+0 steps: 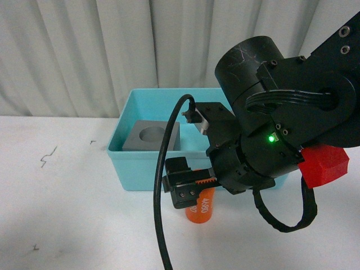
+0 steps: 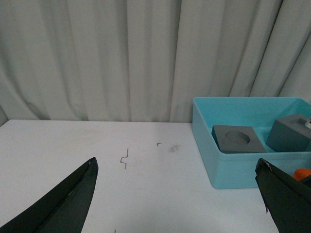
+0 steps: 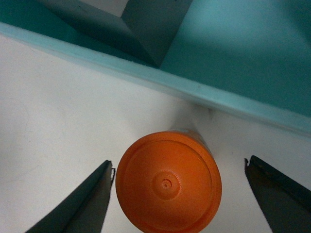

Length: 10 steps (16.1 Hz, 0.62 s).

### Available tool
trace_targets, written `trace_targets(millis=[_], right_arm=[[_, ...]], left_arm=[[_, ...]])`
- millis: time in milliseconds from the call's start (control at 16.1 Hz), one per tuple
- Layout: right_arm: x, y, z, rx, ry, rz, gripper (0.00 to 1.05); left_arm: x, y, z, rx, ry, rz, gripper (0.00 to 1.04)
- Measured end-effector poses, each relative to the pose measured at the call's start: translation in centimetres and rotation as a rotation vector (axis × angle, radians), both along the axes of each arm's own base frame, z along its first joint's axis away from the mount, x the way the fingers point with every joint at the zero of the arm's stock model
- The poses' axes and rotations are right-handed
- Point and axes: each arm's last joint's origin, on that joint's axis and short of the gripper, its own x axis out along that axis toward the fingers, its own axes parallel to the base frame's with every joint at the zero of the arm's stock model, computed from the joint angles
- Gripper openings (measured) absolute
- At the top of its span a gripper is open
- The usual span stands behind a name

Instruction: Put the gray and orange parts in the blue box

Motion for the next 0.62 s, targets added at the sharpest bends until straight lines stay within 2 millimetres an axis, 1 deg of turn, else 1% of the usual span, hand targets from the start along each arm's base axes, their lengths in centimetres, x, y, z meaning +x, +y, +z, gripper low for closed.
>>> trace_targets(millis=[186,248,435,559,621], right_arm=[[0.0,0.0,0.0,-0.006,-0.013,0.012,0.56],[0.1,-0.2,0.1,-0.009,-0.019,0.011,0.49],[-0.5,-0.6,0.6,-0.027,-0.025,0.023,0.48],[-1.6,-0.4,1.9,-0.022,-0.046,0.065,0.48],[-2.1,-0.1,3.3,-0.002,-0.072,0.102,0.48]], left_arm=[[0.0,0.0,0.0,0.0,0.0,0.0,0.98],[0.0,0.0,0.0,0.0,0.0,0.0,0.98],[0.0,0.0,0.0,0.0,0.0,0.0,0.98],[0.0,0.0,0.0,0.0,0.0,0.0,0.98],[0.0,0.0,0.0,0.0,0.0,0.0,0.98]])
